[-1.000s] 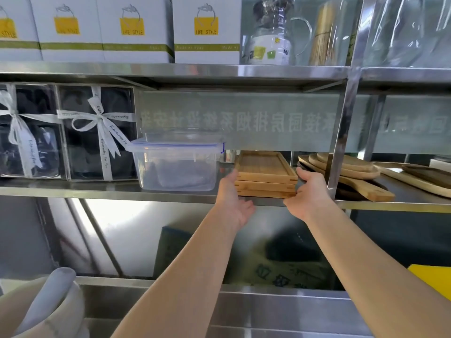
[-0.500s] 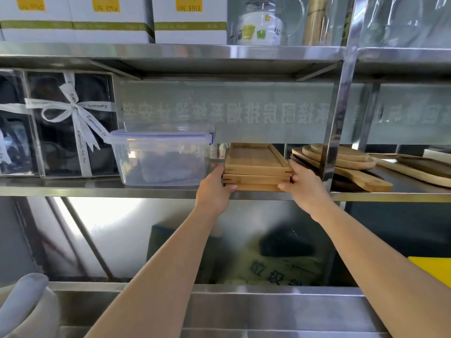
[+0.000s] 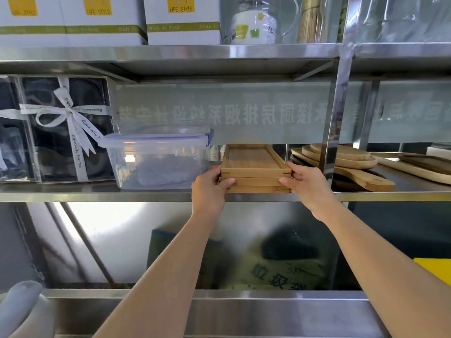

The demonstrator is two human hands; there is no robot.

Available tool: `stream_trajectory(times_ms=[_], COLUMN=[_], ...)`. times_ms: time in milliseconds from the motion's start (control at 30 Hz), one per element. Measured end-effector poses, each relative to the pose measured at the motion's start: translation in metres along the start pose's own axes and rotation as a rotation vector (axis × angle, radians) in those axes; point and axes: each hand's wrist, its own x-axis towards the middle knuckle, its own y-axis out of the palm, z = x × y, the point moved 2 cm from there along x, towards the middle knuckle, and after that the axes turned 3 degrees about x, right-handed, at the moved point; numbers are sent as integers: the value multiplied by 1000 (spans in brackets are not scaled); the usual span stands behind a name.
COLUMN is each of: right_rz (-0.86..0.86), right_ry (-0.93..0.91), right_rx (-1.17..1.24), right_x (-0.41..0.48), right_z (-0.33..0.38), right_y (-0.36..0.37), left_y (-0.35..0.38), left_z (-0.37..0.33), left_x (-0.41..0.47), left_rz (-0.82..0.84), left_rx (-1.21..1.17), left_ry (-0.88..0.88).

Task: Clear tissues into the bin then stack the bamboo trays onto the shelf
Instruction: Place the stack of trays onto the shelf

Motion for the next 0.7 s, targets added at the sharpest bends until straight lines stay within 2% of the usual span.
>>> stream_trajectory(times_ms=[367,700], right_rz=[-1,40], right_ry=[17,-5], right_rx=[87,103], right_x=[14,8], right_z=[-13,-14], right_y=[3,5], left_y=[4,5], left_z=[2,4], left_x=[-2,-6], left_rz=[-56,27], left_rx=[-118,-207], left_ry=[-74,-99])
